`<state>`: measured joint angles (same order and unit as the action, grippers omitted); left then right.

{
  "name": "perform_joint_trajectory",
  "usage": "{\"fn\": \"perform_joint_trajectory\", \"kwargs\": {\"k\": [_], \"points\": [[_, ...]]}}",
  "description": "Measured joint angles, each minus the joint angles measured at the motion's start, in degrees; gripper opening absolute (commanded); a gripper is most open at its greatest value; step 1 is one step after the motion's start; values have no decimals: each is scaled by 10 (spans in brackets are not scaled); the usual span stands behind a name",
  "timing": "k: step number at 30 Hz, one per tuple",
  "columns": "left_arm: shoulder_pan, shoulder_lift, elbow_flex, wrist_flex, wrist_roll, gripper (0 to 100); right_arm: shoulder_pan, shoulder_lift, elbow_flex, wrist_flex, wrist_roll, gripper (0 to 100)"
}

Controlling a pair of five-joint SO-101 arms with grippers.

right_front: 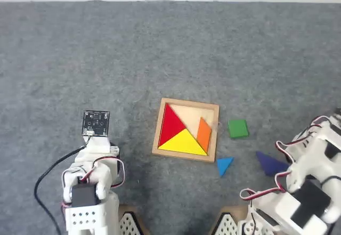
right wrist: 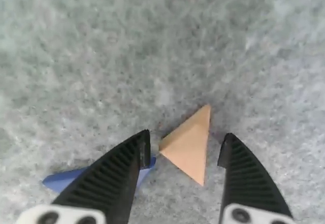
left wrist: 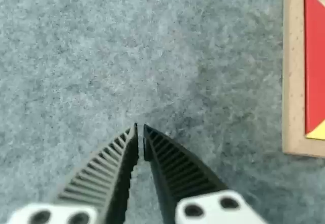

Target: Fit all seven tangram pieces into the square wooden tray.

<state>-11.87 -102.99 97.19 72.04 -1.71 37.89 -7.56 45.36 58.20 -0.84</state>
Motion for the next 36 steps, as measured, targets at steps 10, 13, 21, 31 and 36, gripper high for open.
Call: {"fn": "perform_joint_trajectory", "kwargs": {"k": [10,13,21,31,36], "points": [[0,0,0,0,0,18,-1,17,2,0,2,230],[0,0,0,0,0,18,-2,29,-4,0,3,230],[0,0,0,0,0,18,11,35,-12,0,4,133],[0,0,0,0,0,18,14,40,-19,0,4,49],[0,0,0,0,0,18,-6,48,-47,32,4,44]]}}
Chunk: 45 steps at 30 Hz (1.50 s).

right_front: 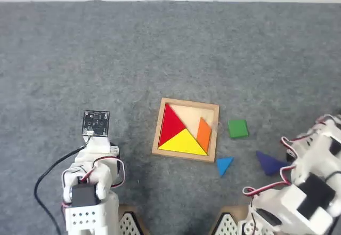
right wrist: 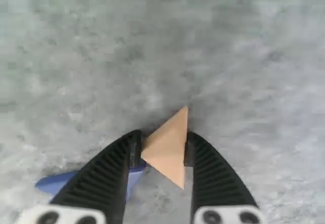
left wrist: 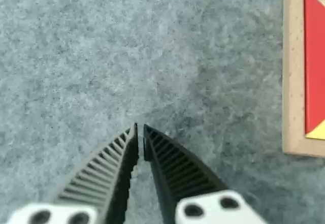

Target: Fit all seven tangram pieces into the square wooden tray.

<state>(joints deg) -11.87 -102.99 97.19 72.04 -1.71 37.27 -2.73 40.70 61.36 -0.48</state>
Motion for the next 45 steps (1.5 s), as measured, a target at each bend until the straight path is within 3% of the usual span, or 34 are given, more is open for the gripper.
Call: {"fn": "perform_joint_trajectory", "kwargs": {"k": [13,18,31,39,45], "points": [[0,0,0,0,0,18,-272,-123,-13,59,-44,43],[0,0,0,0,0,18,-379,-126,-81,96,-44,43],[0,0,0,0,0,18,-590,60,-325,149,-44,43],[0,0,0,0,0,18,-658,219,-449,149,-15,43],[0,0,0,0,0,18,-687,280,-543,207,-7,43]]}}
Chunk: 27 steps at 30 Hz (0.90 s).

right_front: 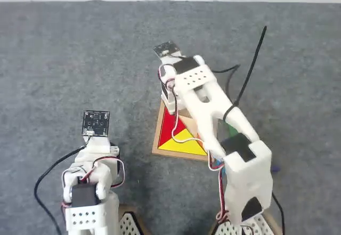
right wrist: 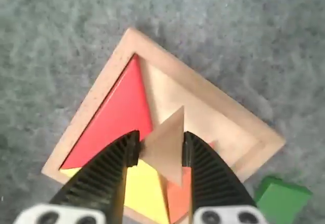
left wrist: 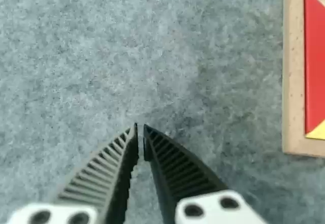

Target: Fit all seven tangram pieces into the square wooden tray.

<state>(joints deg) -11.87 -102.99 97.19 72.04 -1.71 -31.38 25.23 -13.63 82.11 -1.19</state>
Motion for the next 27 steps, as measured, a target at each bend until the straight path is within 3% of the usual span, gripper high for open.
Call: {"fn": "perform_joint_trajectory", "kwargs": {"k": [8,14,20,27], "points": [[0,0,0,0,0,18,-4,17,-14,40,-31,43],[0,0,0,0,0,18,-5,-4,82,-50,-35,43],[0,0,0,0,0,18,-4,-113,229,-165,-35,43],[0,0,0,0,0,18,11,-142,288,-193,-41,43]]}}
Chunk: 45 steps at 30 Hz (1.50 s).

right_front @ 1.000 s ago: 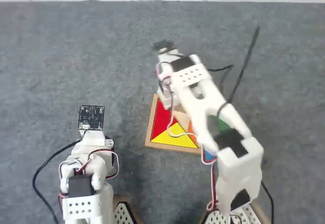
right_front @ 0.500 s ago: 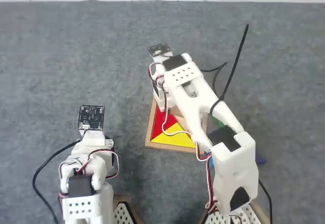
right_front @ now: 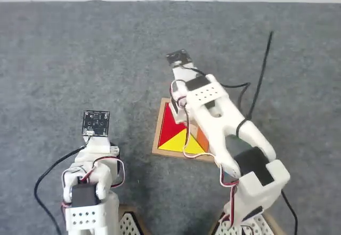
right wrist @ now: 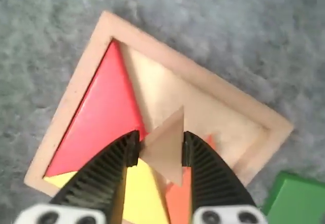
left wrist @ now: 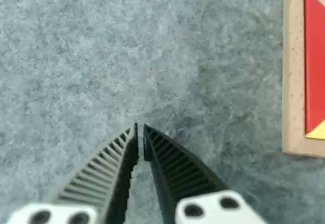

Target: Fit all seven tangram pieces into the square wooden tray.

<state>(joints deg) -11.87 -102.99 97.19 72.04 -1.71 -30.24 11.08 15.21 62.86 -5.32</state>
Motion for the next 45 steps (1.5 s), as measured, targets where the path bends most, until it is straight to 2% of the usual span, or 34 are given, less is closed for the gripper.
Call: {"fn": "perform_joint_trajectory", "kwargs": {"k": [9,19,26,35,40,45], "points": [[0,0,0,0,0,18,2,0,4,-4,-83,43],[0,0,0,0,0,18,2,0,4,-4,-111,52],[0,0,0,0,0,18,2,0,5,-4,-111,184],[0,0,0,0,0,18,2,0,5,-4,-108,143],[0,0,0,0,0,18,18,-2,5,-37,-108,0],[0,0,0,0,0,18,11,-5,11,-105,-71,8]]}}
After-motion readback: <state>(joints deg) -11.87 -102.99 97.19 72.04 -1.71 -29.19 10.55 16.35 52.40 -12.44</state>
